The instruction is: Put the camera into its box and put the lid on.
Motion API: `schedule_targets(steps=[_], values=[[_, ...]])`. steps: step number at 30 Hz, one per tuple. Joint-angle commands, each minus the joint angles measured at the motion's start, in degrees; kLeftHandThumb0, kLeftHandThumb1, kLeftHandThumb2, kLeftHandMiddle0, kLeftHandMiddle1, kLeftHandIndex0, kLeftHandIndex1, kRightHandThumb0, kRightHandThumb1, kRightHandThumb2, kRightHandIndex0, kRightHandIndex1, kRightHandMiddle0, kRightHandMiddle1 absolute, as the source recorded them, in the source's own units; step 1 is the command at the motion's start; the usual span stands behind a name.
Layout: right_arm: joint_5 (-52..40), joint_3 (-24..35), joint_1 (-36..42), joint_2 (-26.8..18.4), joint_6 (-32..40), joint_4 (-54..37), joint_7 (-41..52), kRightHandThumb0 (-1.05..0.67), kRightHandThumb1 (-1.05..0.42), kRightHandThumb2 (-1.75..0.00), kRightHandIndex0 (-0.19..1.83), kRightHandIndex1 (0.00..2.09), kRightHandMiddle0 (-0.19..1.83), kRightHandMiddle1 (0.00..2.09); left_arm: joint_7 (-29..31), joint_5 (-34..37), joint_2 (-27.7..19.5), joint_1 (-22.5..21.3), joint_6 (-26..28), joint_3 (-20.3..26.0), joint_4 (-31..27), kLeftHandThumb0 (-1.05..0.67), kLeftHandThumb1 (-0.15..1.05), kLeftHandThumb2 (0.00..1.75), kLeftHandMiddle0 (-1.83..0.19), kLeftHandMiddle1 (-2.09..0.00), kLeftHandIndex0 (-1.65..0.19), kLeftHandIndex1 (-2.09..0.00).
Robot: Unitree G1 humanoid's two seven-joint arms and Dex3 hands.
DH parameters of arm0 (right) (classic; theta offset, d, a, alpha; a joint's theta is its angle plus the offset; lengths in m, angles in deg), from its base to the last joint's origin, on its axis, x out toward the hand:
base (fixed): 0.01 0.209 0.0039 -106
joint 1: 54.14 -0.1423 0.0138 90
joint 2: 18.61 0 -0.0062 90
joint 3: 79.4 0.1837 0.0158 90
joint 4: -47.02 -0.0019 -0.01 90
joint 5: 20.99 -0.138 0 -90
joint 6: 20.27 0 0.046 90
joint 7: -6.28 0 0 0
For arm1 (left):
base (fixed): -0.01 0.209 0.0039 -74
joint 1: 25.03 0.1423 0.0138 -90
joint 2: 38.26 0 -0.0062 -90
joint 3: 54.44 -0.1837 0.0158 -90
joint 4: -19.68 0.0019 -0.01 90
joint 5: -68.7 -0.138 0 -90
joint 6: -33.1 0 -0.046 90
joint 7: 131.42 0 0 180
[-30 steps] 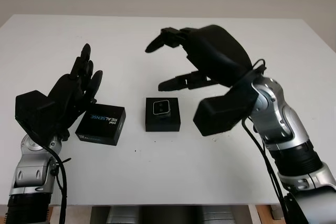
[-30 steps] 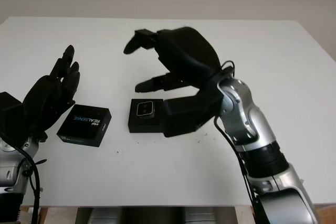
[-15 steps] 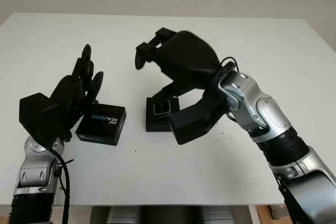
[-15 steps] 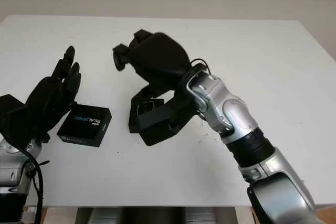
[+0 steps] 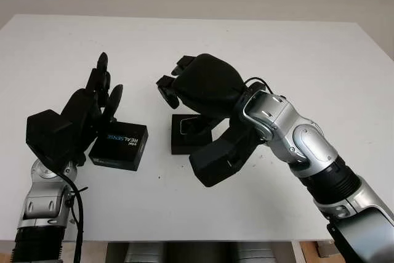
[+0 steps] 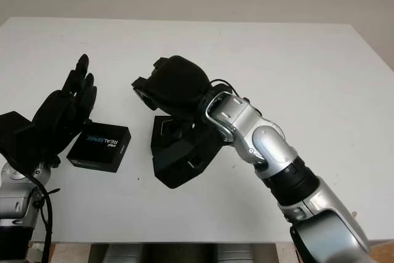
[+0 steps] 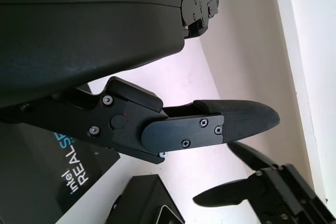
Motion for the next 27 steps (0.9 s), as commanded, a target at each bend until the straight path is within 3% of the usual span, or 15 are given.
schedule_targets(steps=[1,10,15,20,27], values=[[0.1,0.0,0.4,0.0,0.9,-0.5,0.9,-0.97,-0.92,-0.06,0.38,0.44,0.32,1.4,0.2,0.3,0.2,-1.0,-0.9,-0.1,0.3,-0.86,1.05,0.55,0.19,0.0,0.19,0.0],[1.3,-1.2,-0.1,0.3,1.2,5.0,-2.0,-0.97,-0.91,-0.05,0.35,0.4,0.33,1.38,0.7,0.4,0.0,-0.7,-1.4,0.0,0.5,-0.86,1.05,0.56,0.19,0.0,0.19,0.0],[1.9,-1.8,-0.6,0.5,1.3,8.1,-4.6,-0.97,-0.92,-0.05,0.2,0.74,0.33,1.39,0.3,0.0,-0.1,-0.6,-0.8,0.0,0.2,-0.87,1.05,0.55,0.19,0.0,0.19,0.0],[2.0,-2.0,-1.1,1.0,2.5,9.2,-4.4,-0.87,-0.89,-0.05,0.26,0.49,0.37,1.23,0.3,-0.1,-0.1,-0.6,-1.5,0.1,0.3,-0.86,1.05,0.55,0.19,0.0,0.19,0.0],[1.8,-2.2,-1.1,1.1,2.2,10.8,-6.2,-0.8,-0.9,-0.06,0.3,0.44,0.4,1.23,0.2,0.0,0.0,-0.5,-1.4,0.1,0.1,-0.86,1.05,0.55,0.19,0.0,0.19,0.0]])
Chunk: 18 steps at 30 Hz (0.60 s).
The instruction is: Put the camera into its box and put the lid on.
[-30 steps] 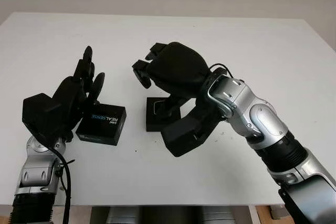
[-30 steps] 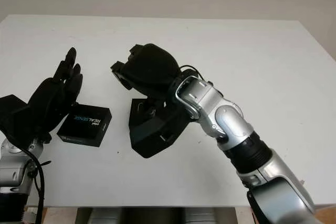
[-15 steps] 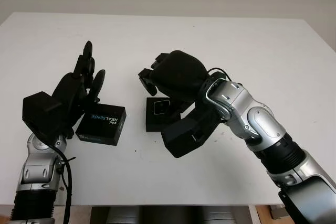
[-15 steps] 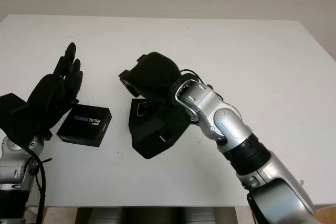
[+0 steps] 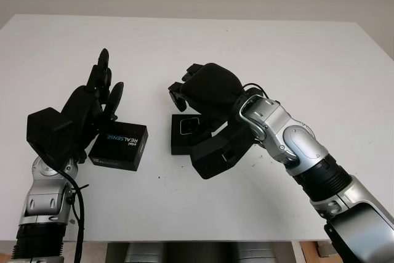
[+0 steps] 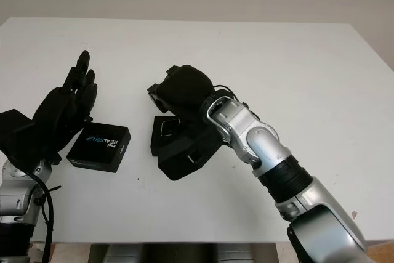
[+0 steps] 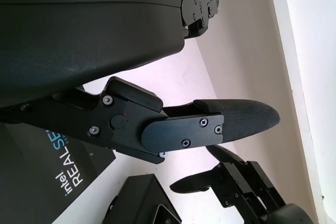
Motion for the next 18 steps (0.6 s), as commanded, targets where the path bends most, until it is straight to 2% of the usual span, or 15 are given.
schedule_targets(steps=[1,6,8,11,16,18], values=[[-0.1,-0.4,-0.6,0.1,0.1,0.3,-0.3,-0.82,-0.9,-0.06,0.31,0.43,0.39,1.23,-0.1,0.2,0.0,-0.3,-0.5,0.1,-0.5,-0.86,1.05,0.55,0.19,0.0,0.19,0.0],[-0.4,-0.4,-0.3,0.2,0.0,0.3,-0.5,-0.77,-0.9,-0.05,0.35,0.45,0.43,1.24,-0.1,0.3,0.1,-0.3,-0.8,0.2,-0.3,-0.85,1.05,0.54,0.19,0.0,0.19,0.0],[-0.6,-0.4,-0.2,0.2,0.0,0.3,-0.3,-0.79,-0.89,-0.05,0.27,0.7,0.47,1.26,-0.1,0.3,0.1,-0.3,-0.4,0.1,-0.3,-0.86,1.05,0.54,0.19,0.0,0.19,0.0],[-0.7,-0.4,-0.1,0.2,-0.1,0.2,-0.2,-0.81,-0.9,-0.05,0.17,0.96,0.47,1.28,0.0,0.4,0.1,-0.4,-0.5,0.1,-0.1,-0.86,1.05,0.54,0.19,0.0,0.19,0.0],[0.4,-0.9,0.2,0.0,-0.1,-0.2,-0.6,-0.73,-0.91,-0.06,0.09,1.31,0.47,1.24,0.0,0.3,0.0,-0.6,-0.8,0.2,0.2,-0.85,1.05,0.55,0.19,0.0,0.19,0.0],[0.6,-1.1,0.2,-0.2,-0.3,-0.3,-0.8,-0.66,-0.92,-0.06,0.08,1.37,0.49,1.22,-0.1,0.5,0.2,-0.6,-0.8,0.3,0.2,-0.85,1.05,0.55,0.19,0.0,0.19,0.0]])
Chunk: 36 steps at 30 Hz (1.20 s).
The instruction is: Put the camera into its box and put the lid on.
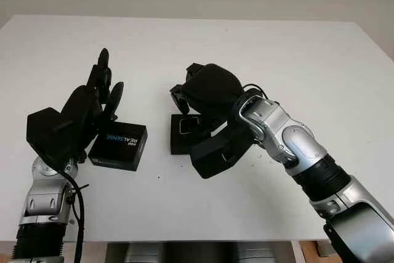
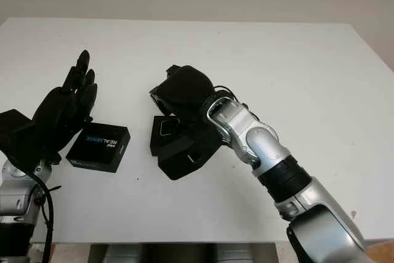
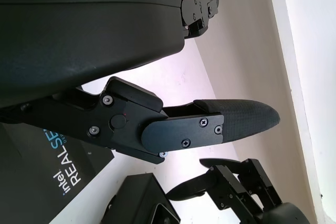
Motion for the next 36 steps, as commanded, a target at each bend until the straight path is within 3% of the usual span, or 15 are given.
schedule_targets(steps=[1,3,5,7,12,15,18,27,31,36], values=[[0.6,-0.9,0.2,-0.5,-0.4,-0.6,-0.5,-0.7,-0.91,-0.05,0.08,1.38,0.5,1.22,-0.2,0.5,0.2,-0.6,-0.5,0.3,0.0,-0.85,1.05,0.55,0.19,0.0,0.19,0.0],[1.0,-1.3,0.1,-0.7,-0.4,-0.8,0.1,-0.69,-0.92,-0.06,0.11,1.29,0.51,1.22,-0.3,0.3,0.2,-0.5,-0.5,0.2,-0.2,-0.86,1.05,0.54,0.19,0.0,0.19,0.0],[1.4,-1.6,0.0,-0.8,-0.1,-1.1,1.5,-0.79,-0.93,-0.06,0.09,1.25,0.48,1.22,-0.4,0.1,0.1,-0.4,-0.5,0.2,-0.2,-0.86,1.05,0.54,0.19,0.0,0.19,0.0],[1.4,-1.7,0.1,-0.6,0.1,-1.2,1.8,-0.81,-0.93,-0.06,0.06,1.34,0.48,1.24,-0.4,0.1,0.0,-0.4,-0.7,0.2,-0.1,-0.86,1.05,0.54,0.19,0.0,0.19,0.0],[1.0,-1.4,0.9,-0.5,-0.2,-1.3,0.6,-0.67,-0.94,-0.06,0.08,1.45,0.5,1.27,-0.1,0.4,0.1,-0.5,-0.6,0.3,-0.2,-0.85,1.05,0.54,0.19,0.0,0.19,0.0],[0.5,-1.3,1.4,-0.4,-0.7,-0.8,-1.0,-0.54,-0.95,-0.05,0.23,1.17,0.52,1.25,-0.3,0.5,0.1,-0.4,-0.2,0.3,-0.5,-0.85,1.05,0.53,0.19,0.0,0.19,0.0],[0.1,-1.5,1.4,-0.6,-1.2,-0.3,-1.5,-0.46,-0.95,-0.05,0.26,1.2,0.54,1.22,-0.3,0.3,-0.1,-0.4,0.0,0.2,-0.7,-0.86,1.05,0.53,0.19,0.0,0.19,0.0],[-1.2,-1.8,2.0,-0.6,-2.3,1.0,-2.8,-0.46,-0.93,-0.05,0.32,1.04,0.53,1.23,-0.4,0.2,-0.1,-0.2,0.3,0.1,-1.2,-0.86,1.05,0.54,0.19,0.0,0.19,0.0],[-3.1,-1.0,2.8,0.1,-2.5,2.3,-5.5,-0.43,-0.9,-0.05,0.28,1.25,0.55,1.23,-0.3,0.6,0.0,-0.1,0.7,0.3,-1.3,-0.85,1.05,0.53,0.19,0.0,0.19,0.0],[-5.6,-0.3,2.5,-0.9,-3.3,3.1,-6.0,-0.42,-0.92,-0.06,0.24,1.3,0.57,1.25,-0.5,0.6,0.1,-0.1,1.5,0.4,-1.8,-0.87,1.05,0.52,0.19,0.0,0.19,0.0]])
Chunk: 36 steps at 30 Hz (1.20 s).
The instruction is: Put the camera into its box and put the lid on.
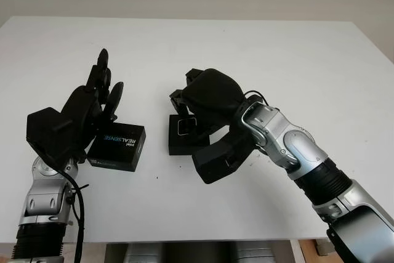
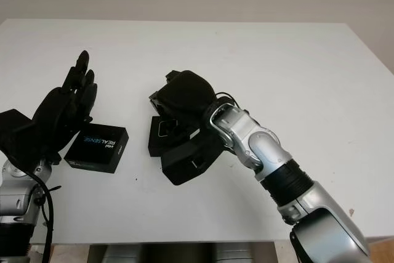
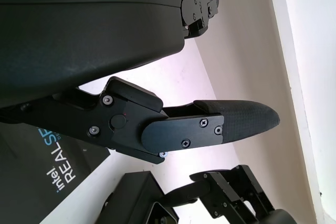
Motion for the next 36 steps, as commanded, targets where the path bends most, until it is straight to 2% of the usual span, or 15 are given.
schedule_targets(steps=[1,5,9,12,15,18,20,23,28,36], values=[[-1.6,0.4,1.0,0.0,-0.2,0.1,0.6,-0.41,-0.92,-0.06,0.23,1.34,0.57,1.25,-0.1,0.6,0.1,-0.2,0.0,0.4,-0.9,-0.87,1.05,0.52,0.19,0.0,0.19,0.0],[-3.6,1.8,1.5,-0.7,0.3,-0.2,1.8,-0.43,-0.95,-0.06,0.15,1.52,0.55,1.28,0.2,0.4,-0.3,-0.5,-0.7,0.1,-0.2,-0.86,1.05,0.53,0.19,0.0,0.19,0.0],[-5.3,3.1,2.3,-1.3,0.7,-0.2,2.0,-0.47,-0.95,-0.05,0.16,1.46,0.52,1.3,0.5,0.7,-0.3,-0.7,-0.9,0.2,0.2,-0.86,1.05,0.54,0.19,0.0,0.19,0.0],[-5.5,3.4,3.3,-2.1,1.6,-1.7,4.1,-0.49,-0.95,-0.06,0.16,1.37,0.49,1.31,0.4,0.6,-0.5,-0.8,-0.5,0.2,0.1,-0.86,1.05,0.54,0.19,0.0,0.19,0.0],[-4.1,2.6,3.5,-3.0,3.0,-3.8,8.1,-0.52,-0.99,-0.06,0.15,1.2,0.41,1.37,0.6,0.8,-0.6,-0.8,-0.1,0.3,-0.1,-0.87,1.05,0.54,0.19,0.0,0.19,0.0],[-2.9,2.1,4.0,-4.1,3.6,-6.4,12.0,-0.61,-0.97,-0.05,0.14,1.04,0.34,1.36,0.6,1.2,-0.6,-0.7,0.5,0.5,-0.4,-0.87,1.05,0.53,0.19,0.0,0.19,0.0],[-2.6,2.2,4.7,-4.3,4.3,-8.4,14.1,-0.68,-0.93,-0.05,0.21,0.71,0.33,0.92,0.6,1.2,-0.7,-0.7,0.5,0.5,-0.5,-0.87,1.05,0.52,0.19,0.0,0.19,0.0],[-2.2,2.5,5.5,-4.7,4.9,-10.8,16.2,-0.69,-0.92,-0.05,0.28,0.41,0.38,0.58,0.5,1.0,-0.8,-0.7,0.9,0.4,-0.8,-0.87,1.05,0.52,0.19,0.0,0.19,0.0],[-1.9,3.1,7.3,-5.8,5.1,-15.2,18.4,-0.68,-0.92,-0.06,0.26,0.22,0.37,0.42,0.6,1.2,-0.8,-0.4,0.8,0.5,-1.2,-0.87,1.05,0.52,0.19,0.0,0.19,0.0],[-2.6,5.0,12.7,-5.8,6.8,-20.8,19.6,-0.7,-0.96,-0.06,0.05,0.03,0.12,0.13,0.7,1.4,-0.7,-0.1,1.1,0.4,-1.6,-0.86,1.05,0.52,0.19,0.0,0.19,0.0]])
